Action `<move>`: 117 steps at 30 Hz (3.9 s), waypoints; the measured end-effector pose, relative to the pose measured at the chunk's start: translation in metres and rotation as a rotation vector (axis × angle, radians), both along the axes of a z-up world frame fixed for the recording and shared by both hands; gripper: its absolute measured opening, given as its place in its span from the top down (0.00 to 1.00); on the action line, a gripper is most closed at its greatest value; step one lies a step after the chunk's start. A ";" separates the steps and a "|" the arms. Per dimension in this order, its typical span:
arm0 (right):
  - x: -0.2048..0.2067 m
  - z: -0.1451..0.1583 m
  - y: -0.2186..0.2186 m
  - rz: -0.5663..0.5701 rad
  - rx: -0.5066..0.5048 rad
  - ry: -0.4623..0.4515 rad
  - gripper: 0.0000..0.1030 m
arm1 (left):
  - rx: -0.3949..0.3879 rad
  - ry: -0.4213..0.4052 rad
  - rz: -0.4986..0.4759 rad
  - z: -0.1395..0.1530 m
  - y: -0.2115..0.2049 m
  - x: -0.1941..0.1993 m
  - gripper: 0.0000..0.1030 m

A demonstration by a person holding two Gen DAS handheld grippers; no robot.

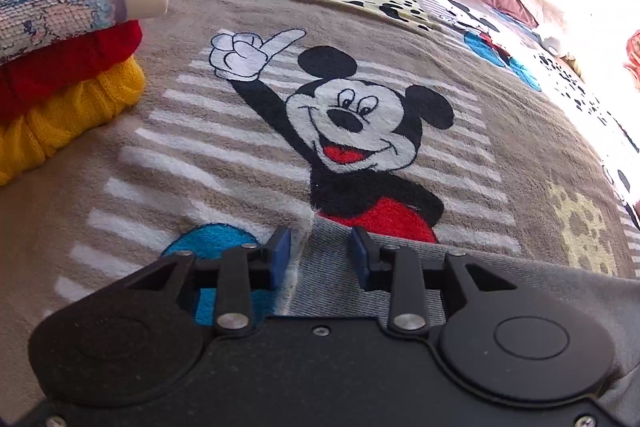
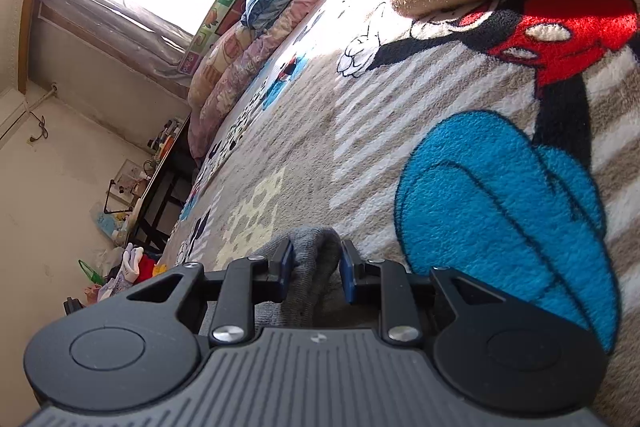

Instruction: Fold clothes

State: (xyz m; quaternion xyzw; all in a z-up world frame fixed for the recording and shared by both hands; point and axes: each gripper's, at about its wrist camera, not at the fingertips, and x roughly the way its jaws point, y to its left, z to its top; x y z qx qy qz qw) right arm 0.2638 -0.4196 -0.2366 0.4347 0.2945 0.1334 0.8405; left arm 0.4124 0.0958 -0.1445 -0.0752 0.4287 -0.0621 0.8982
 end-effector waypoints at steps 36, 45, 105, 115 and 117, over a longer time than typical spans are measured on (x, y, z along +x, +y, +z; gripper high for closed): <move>-0.054 0.012 -0.010 -0.164 0.066 -0.062 0.47 | -0.163 -0.184 0.210 0.048 0.037 -0.198 0.57; -0.130 0.004 0.020 -0.193 0.189 0.033 0.37 | -0.424 -0.120 0.347 0.025 0.069 -0.288 0.48; -0.185 0.048 0.067 -0.275 -0.258 -0.077 0.65 | -0.313 -0.255 0.317 0.027 0.043 -0.311 0.92; -0.130 0.068 0.126 0.020 -0.639 -0.153 0.65 | -0.022 -0.276 0.112 0.005 -0.015 -0.250 0.89; -0.135 0.053 0.122 0.018 -0.627 -0.110 0.66 | 0.035 -0.267 0.123 -0.007 -0.013 -0.243 0.89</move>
